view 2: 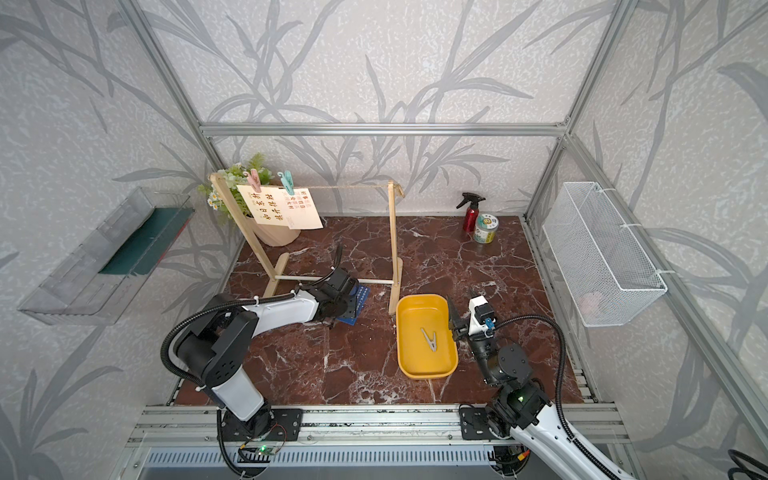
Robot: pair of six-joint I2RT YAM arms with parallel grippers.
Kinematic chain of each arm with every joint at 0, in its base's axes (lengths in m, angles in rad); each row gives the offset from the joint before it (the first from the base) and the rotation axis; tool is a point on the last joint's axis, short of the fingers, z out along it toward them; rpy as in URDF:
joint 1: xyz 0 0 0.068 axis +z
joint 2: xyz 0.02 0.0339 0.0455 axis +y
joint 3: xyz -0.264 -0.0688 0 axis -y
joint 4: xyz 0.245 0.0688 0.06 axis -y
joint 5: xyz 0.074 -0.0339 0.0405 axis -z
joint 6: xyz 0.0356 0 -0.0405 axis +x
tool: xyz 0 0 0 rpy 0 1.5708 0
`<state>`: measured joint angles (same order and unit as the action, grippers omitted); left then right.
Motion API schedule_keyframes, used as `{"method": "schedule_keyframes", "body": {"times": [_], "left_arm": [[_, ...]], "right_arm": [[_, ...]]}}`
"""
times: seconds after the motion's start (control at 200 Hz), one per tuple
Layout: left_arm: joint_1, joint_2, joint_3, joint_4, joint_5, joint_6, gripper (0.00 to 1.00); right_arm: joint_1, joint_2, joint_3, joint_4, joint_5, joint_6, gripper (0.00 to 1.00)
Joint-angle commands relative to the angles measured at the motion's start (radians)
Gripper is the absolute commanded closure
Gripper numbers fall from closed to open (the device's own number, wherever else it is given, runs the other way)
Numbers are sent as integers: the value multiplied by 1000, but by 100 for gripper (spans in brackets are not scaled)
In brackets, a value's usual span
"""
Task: Remove the postcards from the strings
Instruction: Move the postcard to the center of the board.
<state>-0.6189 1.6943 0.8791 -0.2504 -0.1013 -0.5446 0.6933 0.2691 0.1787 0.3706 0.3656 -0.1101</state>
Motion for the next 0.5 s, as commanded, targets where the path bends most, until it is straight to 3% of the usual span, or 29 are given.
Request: {"method": "schedule_keyframes", "body": {"times": [0.0, 0.145, 0.275, 0.405, 0.495], "left_arm": [[-64, -38, -78, -185, 94, -159, 44], [-84, -168, -106, -221, 111, -200, 44], [-77, -235, -17, -319, 56, -125, 42], [-18, -252, 77, -338, 85, -40, 41], [16, -295, 127, -340, 6, 22, 41]], "right_arm": [[-3, 6, 23, 3, 10, -14, 41], [-3, 9, 21, 18, 8, -7, 41], [-3, 28, 13, 40, -3, 0, 41], [-3, 58, 33, 27, -39, 18, 41], [-3, 101, 69, 7, -113, 23, 40]]}}
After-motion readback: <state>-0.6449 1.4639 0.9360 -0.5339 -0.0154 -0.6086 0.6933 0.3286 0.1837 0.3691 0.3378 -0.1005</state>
